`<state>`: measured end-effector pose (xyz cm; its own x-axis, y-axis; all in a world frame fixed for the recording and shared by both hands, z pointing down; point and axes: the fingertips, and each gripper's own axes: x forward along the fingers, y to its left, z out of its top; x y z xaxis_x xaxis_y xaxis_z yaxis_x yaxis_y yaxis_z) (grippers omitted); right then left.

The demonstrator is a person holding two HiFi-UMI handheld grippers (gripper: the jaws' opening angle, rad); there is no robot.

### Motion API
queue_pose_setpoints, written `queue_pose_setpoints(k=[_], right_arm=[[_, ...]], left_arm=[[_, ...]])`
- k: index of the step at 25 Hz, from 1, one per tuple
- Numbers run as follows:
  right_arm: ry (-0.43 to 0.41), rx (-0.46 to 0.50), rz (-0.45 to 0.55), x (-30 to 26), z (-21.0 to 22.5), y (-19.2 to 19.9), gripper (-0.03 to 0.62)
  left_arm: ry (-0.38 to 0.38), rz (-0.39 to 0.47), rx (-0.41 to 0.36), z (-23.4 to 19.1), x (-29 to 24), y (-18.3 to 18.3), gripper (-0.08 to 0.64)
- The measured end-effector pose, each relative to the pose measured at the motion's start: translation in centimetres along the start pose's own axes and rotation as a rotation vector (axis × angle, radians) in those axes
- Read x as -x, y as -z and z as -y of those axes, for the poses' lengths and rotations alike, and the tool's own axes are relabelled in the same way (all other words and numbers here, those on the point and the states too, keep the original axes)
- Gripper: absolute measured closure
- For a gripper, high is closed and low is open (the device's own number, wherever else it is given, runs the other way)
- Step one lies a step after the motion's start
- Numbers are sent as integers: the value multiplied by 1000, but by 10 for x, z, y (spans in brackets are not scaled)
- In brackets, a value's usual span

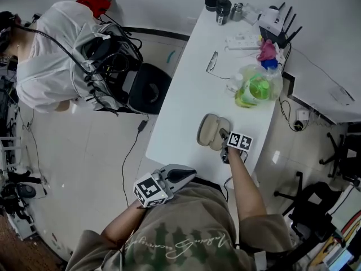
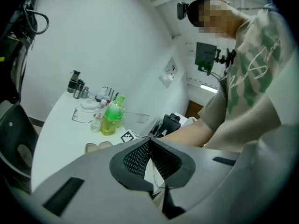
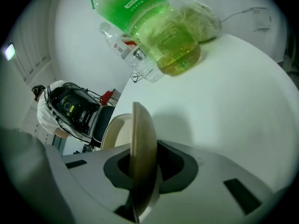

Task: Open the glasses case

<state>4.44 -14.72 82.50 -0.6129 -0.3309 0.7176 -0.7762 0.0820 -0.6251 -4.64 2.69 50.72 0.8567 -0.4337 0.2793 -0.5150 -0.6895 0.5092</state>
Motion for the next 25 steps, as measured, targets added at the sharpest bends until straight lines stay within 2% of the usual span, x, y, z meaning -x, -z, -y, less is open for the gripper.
queue_pose_setpoints(k=[2,4,7,10,12,16,17,19,23,25], right_arm=[[35,42,-1,-1,-2,-3,534],[49,47,25,5,-3,-6,482],[46,14,86,36,-5,-12,411],[41,70,166,71,-24,-23,402],[-20,118,218,93,-51,-25,403],[-259,198,330,145,-139,-19,405],[-294,224,359,155,-158,-16,405],[-307,289,408,169,-189,-10,408],[-290,451,485,188,-232,-5,555],[-295,516,507,195,-245,-4,583]], left_arm=[[-60,-23,-4,-18,-3,2,552],[-83,-15,17,-28,-4,0,552],[-92,-3,35,-31,-5,-2,552],[-76,31,26,-35,7,-9,552],[-68,71,30,-42,14,-19,552],[-72,105,17,-56,14,-38,552],[-59,116,14,-58,13,-41,552],[-28,138,14,-60,15,-44,552],[30,190,53,-64,16,-48,552],[55,208,94,-65,11,-45,552]])
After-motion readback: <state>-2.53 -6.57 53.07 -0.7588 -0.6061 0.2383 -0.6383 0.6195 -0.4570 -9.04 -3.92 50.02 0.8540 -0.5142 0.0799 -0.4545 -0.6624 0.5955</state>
